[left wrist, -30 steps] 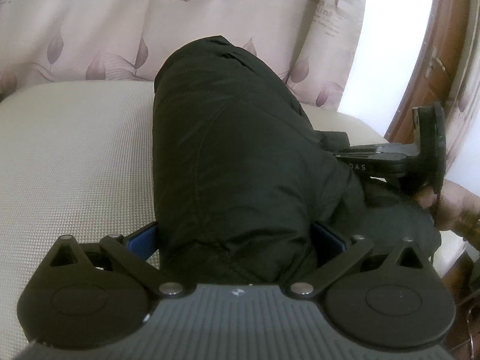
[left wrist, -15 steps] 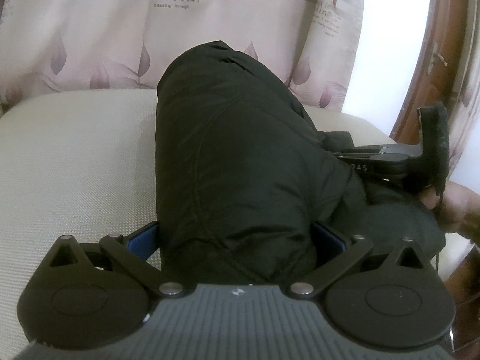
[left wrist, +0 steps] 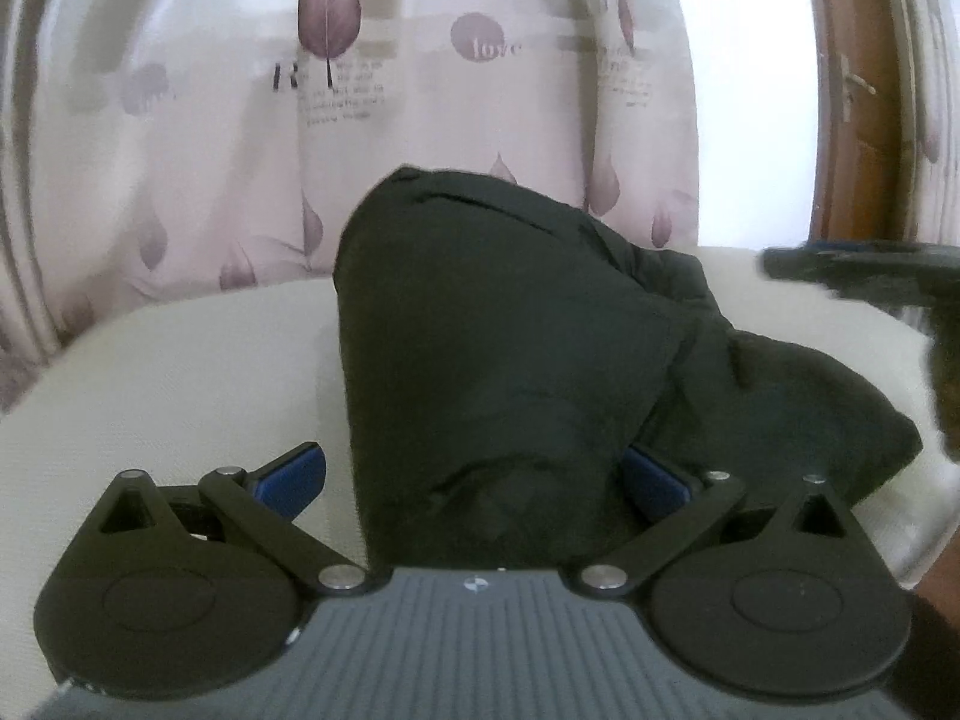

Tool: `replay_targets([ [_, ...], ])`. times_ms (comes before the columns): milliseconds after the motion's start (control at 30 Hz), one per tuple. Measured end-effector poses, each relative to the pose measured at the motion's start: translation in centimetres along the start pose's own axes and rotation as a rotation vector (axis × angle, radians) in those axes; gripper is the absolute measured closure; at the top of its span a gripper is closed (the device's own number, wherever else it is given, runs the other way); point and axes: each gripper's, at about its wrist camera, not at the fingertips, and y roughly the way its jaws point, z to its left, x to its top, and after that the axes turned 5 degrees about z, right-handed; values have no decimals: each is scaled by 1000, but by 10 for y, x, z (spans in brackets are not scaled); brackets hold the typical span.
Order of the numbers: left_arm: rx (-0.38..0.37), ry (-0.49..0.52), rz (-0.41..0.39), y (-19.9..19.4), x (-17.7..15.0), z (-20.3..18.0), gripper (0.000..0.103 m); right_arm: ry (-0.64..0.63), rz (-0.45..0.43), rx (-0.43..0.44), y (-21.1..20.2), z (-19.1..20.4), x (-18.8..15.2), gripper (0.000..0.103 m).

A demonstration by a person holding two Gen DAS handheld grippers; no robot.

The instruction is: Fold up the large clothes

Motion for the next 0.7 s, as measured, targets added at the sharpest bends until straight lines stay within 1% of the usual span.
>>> replay_targets([
  [33, 11, 7, -13, -6, 0, -2, 0, 23, -25, 1, -15, 0, -4, 36],
  [100, 30, 12, -35, -18, -2, -6, 0, 81, -54, 41, -41, 1, -13, 36],
  [167, 73, 9, -60, -29, -3, -11, 0, 119, -61, 58, -60, 6, -23, 34],
  [233, 129, 25, -69, -39, -5, -20, 0, 139, -63, 46, -78, 17, -35, 27],
  [267, 149, 43, -80, -45, -5, -25, 0, 145, -69, 40, -86, 22, -40, 20],
  [300, 156, 54, -94, -51, -6, -28, 0, 147, -78, 25, -95, 28, -45, 16],
  [367, 176, 42, -135, -64, -5, -32, 0, 132, -82, -15, -107, 38, -49, 15],
  [433, 210, -2, -166, -77, -2, -33, 0, 118, -69, -52, -117, 44, -49, 15],
  [467, 225, -27, -191, -84, 1, -34, 0, 120, -72, -53, -122, 46, -48, 15],
  [533, 232, -83, -228, -97, 6, -33, 0, 137, -87, -49, -131, 45, -45, 14],
  [600, 217, -121, -212, -103, 14, -33, 0, 143, -102, -56, -141, 47, -41, 11],
  [700, 194, -114, -190, -107, 24, -37, 0, 119, -132, -55, -152, 53, -35, 10],
])
